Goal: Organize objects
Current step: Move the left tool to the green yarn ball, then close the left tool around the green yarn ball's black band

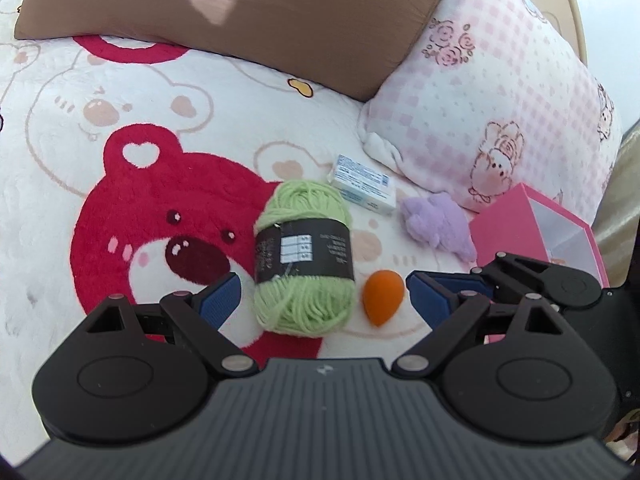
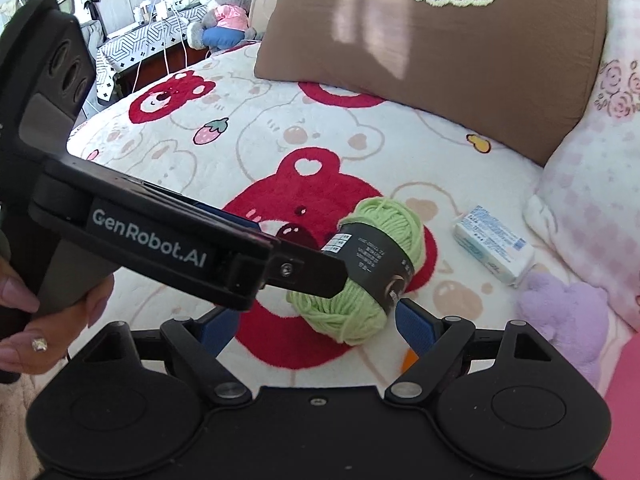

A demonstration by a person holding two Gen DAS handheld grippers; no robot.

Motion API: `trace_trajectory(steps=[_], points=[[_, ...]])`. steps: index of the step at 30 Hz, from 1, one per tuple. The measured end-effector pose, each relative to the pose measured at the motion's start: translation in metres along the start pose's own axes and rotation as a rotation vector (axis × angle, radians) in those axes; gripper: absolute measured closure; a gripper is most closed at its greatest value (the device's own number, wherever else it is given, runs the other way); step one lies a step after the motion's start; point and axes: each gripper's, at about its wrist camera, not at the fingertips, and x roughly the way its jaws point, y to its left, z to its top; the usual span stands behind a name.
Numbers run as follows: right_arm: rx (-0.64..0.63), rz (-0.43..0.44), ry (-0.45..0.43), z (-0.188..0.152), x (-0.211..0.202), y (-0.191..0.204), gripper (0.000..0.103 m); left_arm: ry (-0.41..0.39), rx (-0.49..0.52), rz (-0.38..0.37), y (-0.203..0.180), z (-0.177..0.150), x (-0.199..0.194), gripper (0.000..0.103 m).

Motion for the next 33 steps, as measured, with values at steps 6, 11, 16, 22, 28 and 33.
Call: trace_trajectory(steps=[6, 11, 16, 22, 28, 33], points=[[-0.075, -0.074, -0.028, -0.005, 0.018, 0.008, 0.016, -0.003, -0.039, 0.009, 0.022, -0.005, 0.018, 0.012], [-0.092, -0.064, 0.017, -0.012, 0.030, 0.006, 0.017, 0.007, -0.068, 0.036, 0.038, -0.008, 0.031, 0.013], [-0.100, -0.085, 0.007, -0.012, 0.031, 0.002, 0.017, 0.016, -0.092, 0.026, 0.046, -0.009, 0.036, 0.013], [-0.127, -0.131, -0.026, -0.008, 0.040, 0.000, 0.017, 0.019, -0.177, -0.066, 0.056, -0.013, 0.044, 0.016], [-0.088, -0.137, -0.003, -0.009, 0.055, -0.005, 0.017, -0.012, -0.178, -0.122, 0.050, -0.015, 0.048, 0.036], [-0.056, -0.146, 0.000, -0.009, 0.066, -0.012, 0.017, -0.020, -0.255, -0.159, 0.053, -0.020, 0.062, 0.036]])
